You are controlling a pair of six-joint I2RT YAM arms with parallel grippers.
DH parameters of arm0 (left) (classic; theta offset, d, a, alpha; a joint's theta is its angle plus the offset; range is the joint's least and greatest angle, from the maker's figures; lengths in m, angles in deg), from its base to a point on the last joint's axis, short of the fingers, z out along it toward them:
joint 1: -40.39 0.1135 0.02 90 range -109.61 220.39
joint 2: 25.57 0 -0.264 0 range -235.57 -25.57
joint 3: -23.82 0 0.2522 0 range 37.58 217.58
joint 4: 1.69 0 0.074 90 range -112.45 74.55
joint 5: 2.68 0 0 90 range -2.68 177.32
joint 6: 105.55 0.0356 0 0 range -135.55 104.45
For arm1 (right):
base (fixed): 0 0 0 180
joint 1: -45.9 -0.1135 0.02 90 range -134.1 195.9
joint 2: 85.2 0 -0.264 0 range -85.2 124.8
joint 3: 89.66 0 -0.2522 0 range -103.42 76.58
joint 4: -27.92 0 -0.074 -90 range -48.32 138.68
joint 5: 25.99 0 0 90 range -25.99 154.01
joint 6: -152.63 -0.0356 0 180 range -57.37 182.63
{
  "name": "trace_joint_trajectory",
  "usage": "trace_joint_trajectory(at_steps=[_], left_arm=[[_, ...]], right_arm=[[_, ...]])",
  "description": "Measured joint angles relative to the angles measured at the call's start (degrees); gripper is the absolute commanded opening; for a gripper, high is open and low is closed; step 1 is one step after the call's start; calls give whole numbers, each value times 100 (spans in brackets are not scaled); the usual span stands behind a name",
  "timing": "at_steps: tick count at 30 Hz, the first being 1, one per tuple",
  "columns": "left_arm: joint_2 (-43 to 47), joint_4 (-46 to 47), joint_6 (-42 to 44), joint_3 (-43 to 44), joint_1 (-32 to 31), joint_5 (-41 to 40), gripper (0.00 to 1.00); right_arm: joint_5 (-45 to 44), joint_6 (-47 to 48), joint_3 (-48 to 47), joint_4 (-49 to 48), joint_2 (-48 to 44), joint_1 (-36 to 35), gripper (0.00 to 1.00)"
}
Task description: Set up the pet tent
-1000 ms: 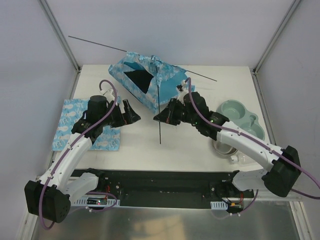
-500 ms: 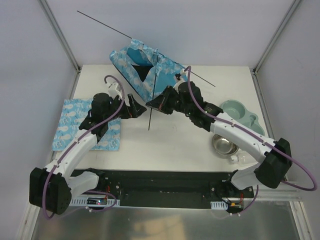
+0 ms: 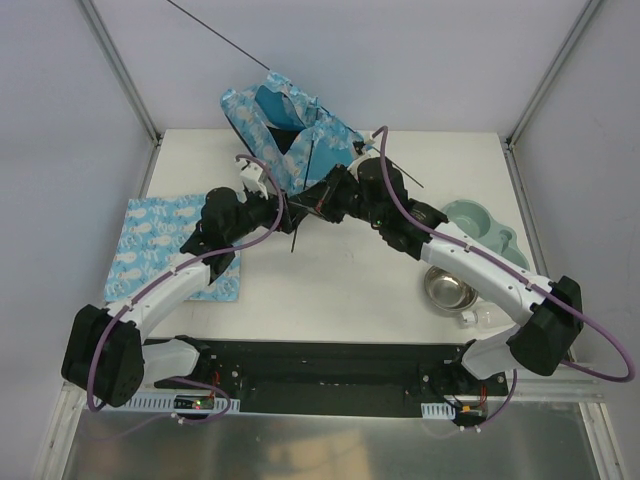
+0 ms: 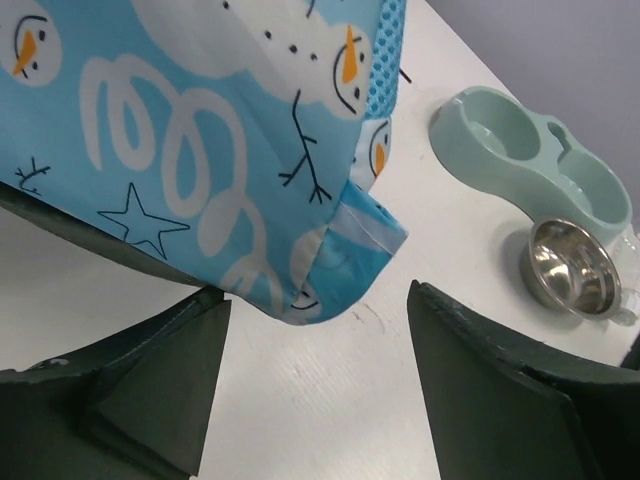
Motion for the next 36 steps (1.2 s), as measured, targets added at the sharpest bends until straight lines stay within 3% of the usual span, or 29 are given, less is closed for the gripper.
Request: trace_joint_trajectory(at_steps=[8, 13, 17, 20, 29, 36], left_arm=[[-214, 382, 210, -42, -68, -597, 42], [-214, 407, 282, -166, -68, -752, 16], [-221, 409, 262, -166, -68, -758, 11], [-225, 409, 254, -166, -68, -758, 0], [-116, 227, 160, -120, -68, -726, 0], [50, -874, -295, 529, -68, -275, 0]], right_arm=[[0, -76, 0, -2, 2, 0, 0], [0, -79, 0, -2, 2, 0, 0], [0, -85, 2, -2, 2, 0, 0], [-7, -96, 7, -2, 0, 0, 0], [-175, -50, 310, -334, -39, 0, 0], [-599, 133, 651, -946, -48, 0, 0]])
